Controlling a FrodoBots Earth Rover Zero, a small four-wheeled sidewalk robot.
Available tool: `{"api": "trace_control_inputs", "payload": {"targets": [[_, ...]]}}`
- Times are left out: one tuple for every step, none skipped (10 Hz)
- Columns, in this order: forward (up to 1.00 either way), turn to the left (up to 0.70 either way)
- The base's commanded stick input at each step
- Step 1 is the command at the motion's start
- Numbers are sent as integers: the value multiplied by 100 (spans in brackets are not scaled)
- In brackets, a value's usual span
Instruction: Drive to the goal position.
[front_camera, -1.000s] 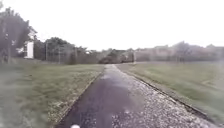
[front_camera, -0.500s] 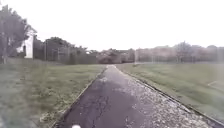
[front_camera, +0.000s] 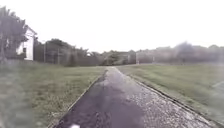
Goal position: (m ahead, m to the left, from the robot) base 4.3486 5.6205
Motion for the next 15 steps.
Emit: {"api": "trace_control_inputs", "payload": {"targets": [[0, 0], [0, 0], [0, 0], [0, 0], [0, 0], [1, 0], [4, 0], [65, 0], [70, 0], [70, 0], [70, 0], [70, 0], [70, 0], [70, 0], [70, 0]]}}
